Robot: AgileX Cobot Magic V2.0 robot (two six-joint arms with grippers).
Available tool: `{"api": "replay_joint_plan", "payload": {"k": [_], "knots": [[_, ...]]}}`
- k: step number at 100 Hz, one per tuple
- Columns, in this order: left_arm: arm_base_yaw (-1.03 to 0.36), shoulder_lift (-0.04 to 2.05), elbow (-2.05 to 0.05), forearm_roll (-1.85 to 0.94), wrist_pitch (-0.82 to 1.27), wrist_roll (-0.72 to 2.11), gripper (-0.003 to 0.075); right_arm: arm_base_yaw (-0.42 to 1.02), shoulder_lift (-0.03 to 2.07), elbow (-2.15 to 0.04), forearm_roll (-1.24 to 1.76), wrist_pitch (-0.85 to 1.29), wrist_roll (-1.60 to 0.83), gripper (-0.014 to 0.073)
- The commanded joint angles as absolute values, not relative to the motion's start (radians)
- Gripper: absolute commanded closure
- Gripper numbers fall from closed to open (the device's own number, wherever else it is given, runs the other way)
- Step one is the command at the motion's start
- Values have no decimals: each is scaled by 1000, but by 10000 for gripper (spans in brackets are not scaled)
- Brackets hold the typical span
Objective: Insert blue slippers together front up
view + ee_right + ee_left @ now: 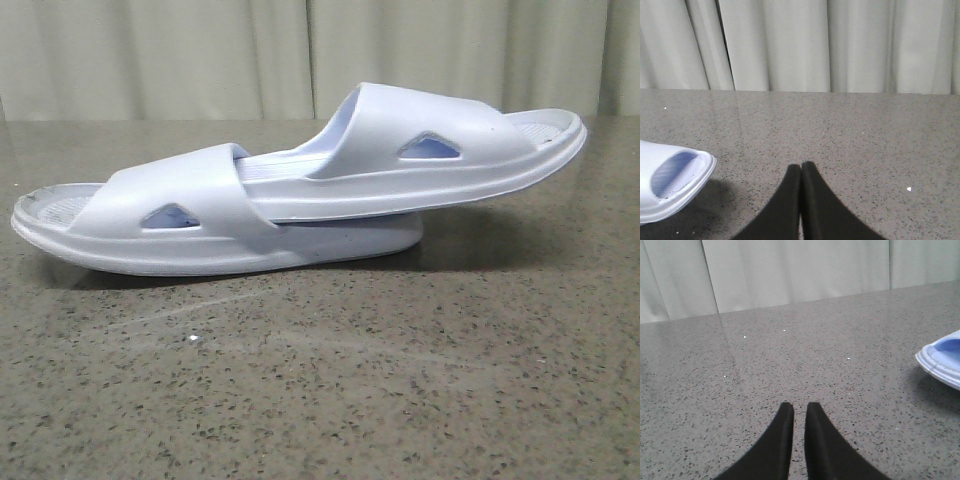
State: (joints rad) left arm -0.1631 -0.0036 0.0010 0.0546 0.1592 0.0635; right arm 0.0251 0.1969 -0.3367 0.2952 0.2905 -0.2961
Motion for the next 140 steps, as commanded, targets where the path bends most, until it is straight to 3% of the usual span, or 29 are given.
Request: {"api": "replay_joint_plan", "payload": {"k": [1, 97, 119, 140], "knots": [[-166, -34, 11, 47, 74, 54, 704, 24, 204, -363, 302, 208, -305, 701], [-166, -34, 11, 47, 74, 54, 704, 26, 196, -341, 272, 186, -305, 701], [-166, -34, 11, 47, 74, 54, 704, 28, 109, -210, 26, 120, -14, 701], [-166, -34, 11, 47, 74, 54, 704, 28, -20, -96, -36, 102, 29, 701]]}}
